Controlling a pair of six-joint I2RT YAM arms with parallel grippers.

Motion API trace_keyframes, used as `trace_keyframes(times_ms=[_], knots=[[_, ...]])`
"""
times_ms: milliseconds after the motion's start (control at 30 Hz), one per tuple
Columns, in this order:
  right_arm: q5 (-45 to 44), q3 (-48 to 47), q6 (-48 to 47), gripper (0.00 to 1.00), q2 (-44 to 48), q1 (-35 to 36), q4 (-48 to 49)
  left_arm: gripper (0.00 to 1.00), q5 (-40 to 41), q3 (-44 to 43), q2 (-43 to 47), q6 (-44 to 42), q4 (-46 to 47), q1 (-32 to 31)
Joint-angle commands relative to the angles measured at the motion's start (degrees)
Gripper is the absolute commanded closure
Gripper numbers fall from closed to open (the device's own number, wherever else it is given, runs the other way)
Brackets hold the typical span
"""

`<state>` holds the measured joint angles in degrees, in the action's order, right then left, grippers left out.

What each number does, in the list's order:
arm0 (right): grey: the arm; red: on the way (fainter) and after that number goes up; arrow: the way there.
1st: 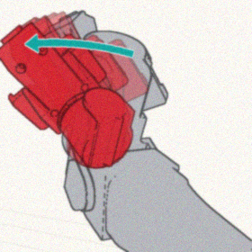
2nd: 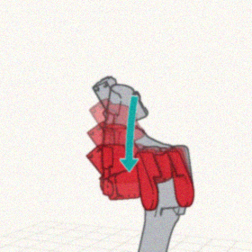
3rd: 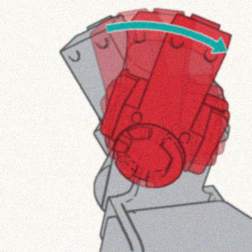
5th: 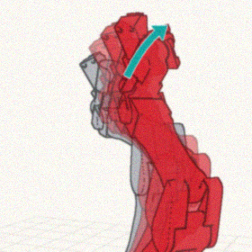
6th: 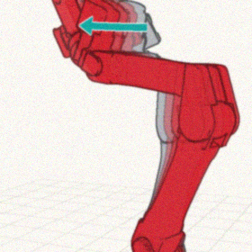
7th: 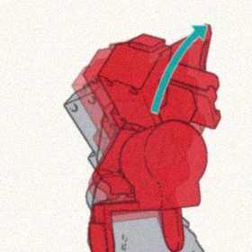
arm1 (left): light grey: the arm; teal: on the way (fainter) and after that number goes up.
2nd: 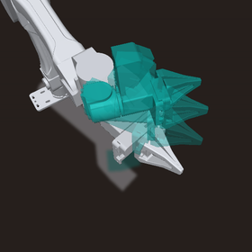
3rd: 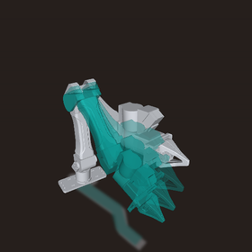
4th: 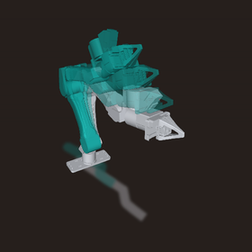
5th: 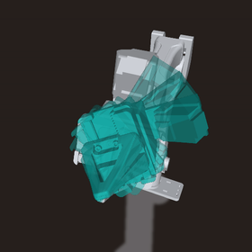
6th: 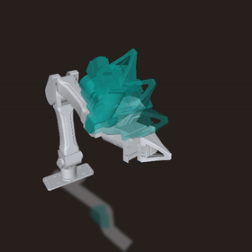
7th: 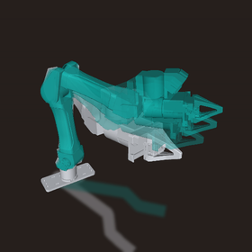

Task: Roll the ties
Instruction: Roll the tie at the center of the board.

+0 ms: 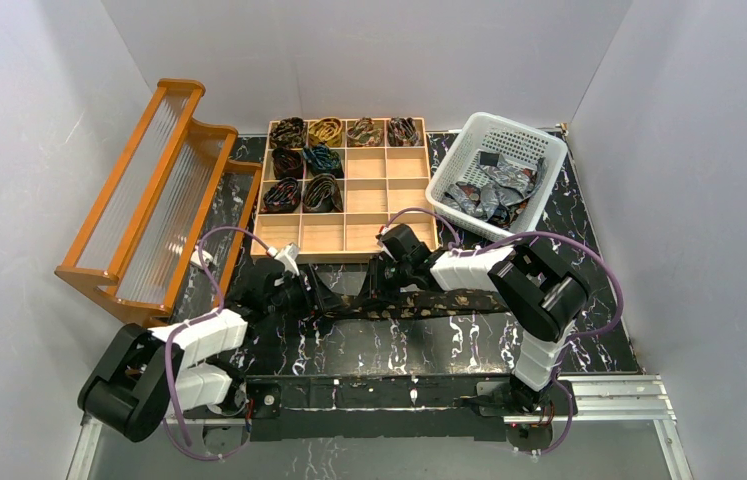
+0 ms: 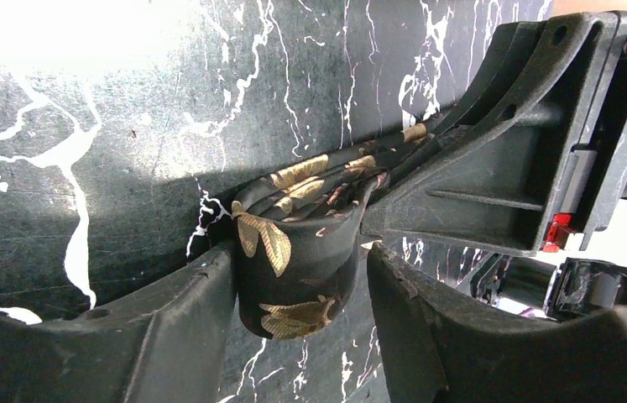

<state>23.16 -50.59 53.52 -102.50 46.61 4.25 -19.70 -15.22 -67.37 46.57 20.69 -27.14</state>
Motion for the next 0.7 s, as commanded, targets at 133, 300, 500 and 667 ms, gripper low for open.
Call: trace_keyframes(times_ms=[133,300,500,667], knots=[[1.13,2.88,2.07,0.76,-2.58,-0.47,-2.48,0.57,-1.01,2.72,-2.70,0.25,0.98,0.07],[2.93,1.49,0.16,0.72,-1.49,-0.46,-1.33,0.76,0.31,0.36,-1.70,-0.98,-2.38,0.07],[3.21,-1.53,-4.97,0.49,4.65,-0.39,-1.84,0.87,4.49,-4.42,0.17,-3.77,-14.32,0.07],[3.12,-3.07,-9.30,0.41,8.15,-0.42,-3.36,0.90,7.90,-7.11,2.15,-5.07,-21.84,0.07]])
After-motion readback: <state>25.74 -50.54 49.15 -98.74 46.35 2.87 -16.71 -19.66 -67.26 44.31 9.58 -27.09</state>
